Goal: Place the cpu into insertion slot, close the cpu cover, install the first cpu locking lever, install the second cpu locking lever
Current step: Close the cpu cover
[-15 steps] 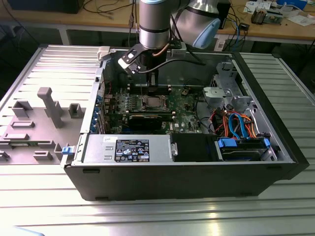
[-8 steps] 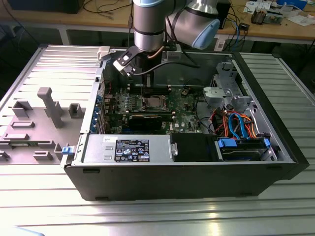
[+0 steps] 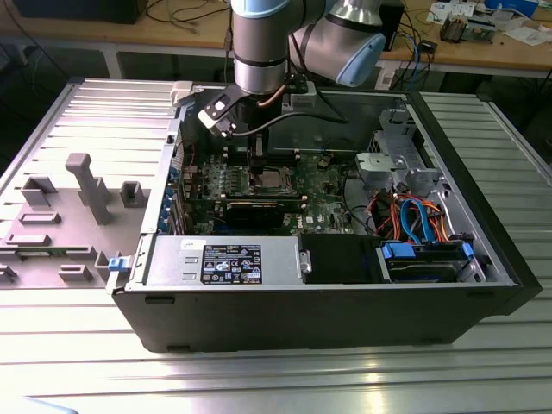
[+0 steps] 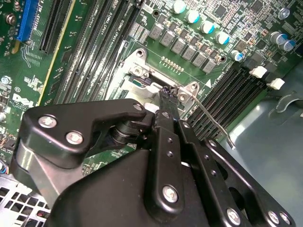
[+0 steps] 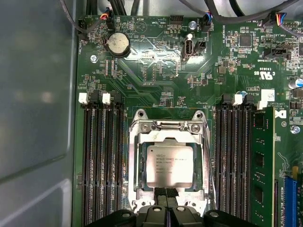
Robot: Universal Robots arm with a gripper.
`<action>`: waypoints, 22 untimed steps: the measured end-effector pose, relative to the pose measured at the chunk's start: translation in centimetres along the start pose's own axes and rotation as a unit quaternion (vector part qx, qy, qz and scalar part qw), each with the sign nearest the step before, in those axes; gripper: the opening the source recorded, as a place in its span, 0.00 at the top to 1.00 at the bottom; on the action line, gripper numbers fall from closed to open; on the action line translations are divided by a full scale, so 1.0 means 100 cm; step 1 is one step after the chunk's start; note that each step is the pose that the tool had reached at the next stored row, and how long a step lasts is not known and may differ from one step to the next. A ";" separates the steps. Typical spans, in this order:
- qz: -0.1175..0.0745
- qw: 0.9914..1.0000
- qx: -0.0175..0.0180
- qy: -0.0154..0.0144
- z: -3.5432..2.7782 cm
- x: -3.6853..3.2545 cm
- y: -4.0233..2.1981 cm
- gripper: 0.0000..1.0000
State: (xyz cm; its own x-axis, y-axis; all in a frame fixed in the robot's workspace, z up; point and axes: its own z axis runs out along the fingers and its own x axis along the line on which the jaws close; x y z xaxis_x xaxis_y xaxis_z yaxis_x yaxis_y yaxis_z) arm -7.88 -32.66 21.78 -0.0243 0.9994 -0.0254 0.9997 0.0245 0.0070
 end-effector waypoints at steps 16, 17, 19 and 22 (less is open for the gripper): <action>0.000 1.000 0.000 0.000 0.0001 -0.0021 -0.0001 0.89; 0.000 1.000 0.000 0.000 0.0002 -0.0023 -0.0001 0.89; 0.000 1.000 0.000 0.000 0.0026 -0.0023 -0.0004 0.89; 0.000 1.000 0.000 0.000 0.0124 -0.0021 -0.0006 0.89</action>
State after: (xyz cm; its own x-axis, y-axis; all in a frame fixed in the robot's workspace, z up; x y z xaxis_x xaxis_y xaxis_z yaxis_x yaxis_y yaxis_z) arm -7.92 -32.91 20.54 -0.0244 0.9994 -0.0258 0.9997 0.0246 0.0066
